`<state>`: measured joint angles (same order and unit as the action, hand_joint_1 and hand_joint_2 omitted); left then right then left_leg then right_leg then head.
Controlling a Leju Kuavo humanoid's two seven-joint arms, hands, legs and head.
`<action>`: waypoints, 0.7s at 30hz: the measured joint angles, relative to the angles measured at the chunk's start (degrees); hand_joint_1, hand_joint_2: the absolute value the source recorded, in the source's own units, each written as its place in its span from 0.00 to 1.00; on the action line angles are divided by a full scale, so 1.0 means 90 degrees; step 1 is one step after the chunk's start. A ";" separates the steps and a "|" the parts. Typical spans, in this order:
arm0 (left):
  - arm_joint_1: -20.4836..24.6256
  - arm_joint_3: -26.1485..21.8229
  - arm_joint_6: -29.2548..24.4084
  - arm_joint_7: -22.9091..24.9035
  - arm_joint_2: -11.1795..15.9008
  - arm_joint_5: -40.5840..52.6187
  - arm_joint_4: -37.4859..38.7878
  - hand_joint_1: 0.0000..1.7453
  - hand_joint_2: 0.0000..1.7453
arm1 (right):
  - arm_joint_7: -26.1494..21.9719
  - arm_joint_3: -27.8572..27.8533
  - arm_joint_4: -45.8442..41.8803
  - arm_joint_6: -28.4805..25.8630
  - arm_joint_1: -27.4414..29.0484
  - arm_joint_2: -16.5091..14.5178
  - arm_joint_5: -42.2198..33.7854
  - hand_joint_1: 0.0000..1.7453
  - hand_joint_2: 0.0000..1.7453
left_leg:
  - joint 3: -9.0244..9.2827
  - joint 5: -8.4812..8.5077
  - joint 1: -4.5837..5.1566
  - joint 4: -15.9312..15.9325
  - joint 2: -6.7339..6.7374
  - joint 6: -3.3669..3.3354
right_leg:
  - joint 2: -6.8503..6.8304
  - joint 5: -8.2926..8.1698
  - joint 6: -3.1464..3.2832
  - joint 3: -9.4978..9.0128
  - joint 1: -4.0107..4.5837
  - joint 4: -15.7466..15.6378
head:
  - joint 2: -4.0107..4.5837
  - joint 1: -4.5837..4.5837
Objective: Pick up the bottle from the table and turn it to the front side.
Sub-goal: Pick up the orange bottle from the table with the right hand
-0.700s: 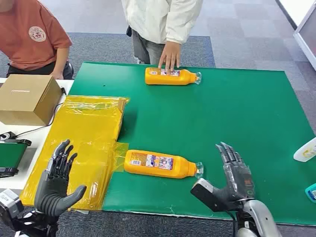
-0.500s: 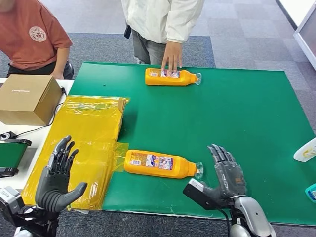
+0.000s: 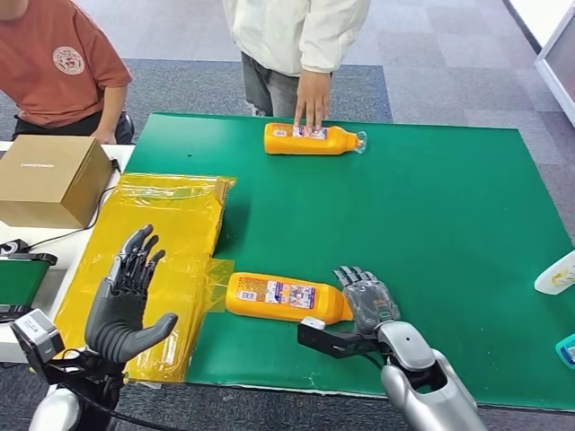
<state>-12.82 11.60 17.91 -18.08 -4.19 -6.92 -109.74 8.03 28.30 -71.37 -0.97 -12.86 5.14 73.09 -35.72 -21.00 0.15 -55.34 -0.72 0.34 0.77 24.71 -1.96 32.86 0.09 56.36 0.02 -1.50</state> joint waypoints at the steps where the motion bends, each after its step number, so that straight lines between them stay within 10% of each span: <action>1: 0.0027 0.0002 0.0005 0.0000 0.0001 -0.0008 0.0020 0.00 1.00 | 0.0005 0.0037 0.0155 0.0031 -0.0097 -0.0008 -0.0042 0.00 1.00 | 0.0001 0.0001 0.0000 0.0000 0.0000 0.0001 | 0.0001 0.0000 0.0000 0.0000 0.0000 0.0000 | 0.0000 -0.0001; 11: 0.0219 0.0053 0.0138 0.0060 -0.0001 -0.0217 0.0279 0.00 1.00 | -0.0001 0.0287 0.1489 0.0206 -0.0977 -0.0312 -0.0251 0.00 1.00 | 0.0032 0.0001 -0.0004 0.0000 0.0006 0.0005 | 0.0003 -0.0003 0.0007 -0.0007 0.0004 0.0000 | -0.0001 -0.0001; 15: 0.0275 0.0113 0.0161 0.0087 -0.0002 -0.0264 0.0315 0.00 1.00 | 0.0010 0.0385 0.1795 0.0359 -0.1194 -0.0415 -0.0267 0.89 1.00 | 0.0049 0.0000 -0.0006 0.0001 0.0006 0.0007 | 0.0003 -0.0002 0.0011 -0.0005 0.0006 0.0000 | 0.0001 0.0000; 21: 0.0344 0.0138 0.0138 0.0132 -0.0001 -0.0356 0.0316 0.00 1.00 | 0.0020 0.0508 0.2041 0.0495 -0.1348 -0.0458 -0.0375 1.00 1.00 | 0.0053 0.0009 -0.0007 0.0001 0.0005 0.0009 | 0.0002 -0.0011 0.0011 -0.0009 0.0007 0.0000 | -0.0001 -0.0001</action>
<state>-9.72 12.84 19.15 -16.88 -4.20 -10.13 -106.90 8.21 32.87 -53.00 3.49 -24.99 1.02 69.71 -35.24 -20.92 0.09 -55.33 -0.68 0.42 0.79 24.61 -1.86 32.78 0.15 56.36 0.01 -1.51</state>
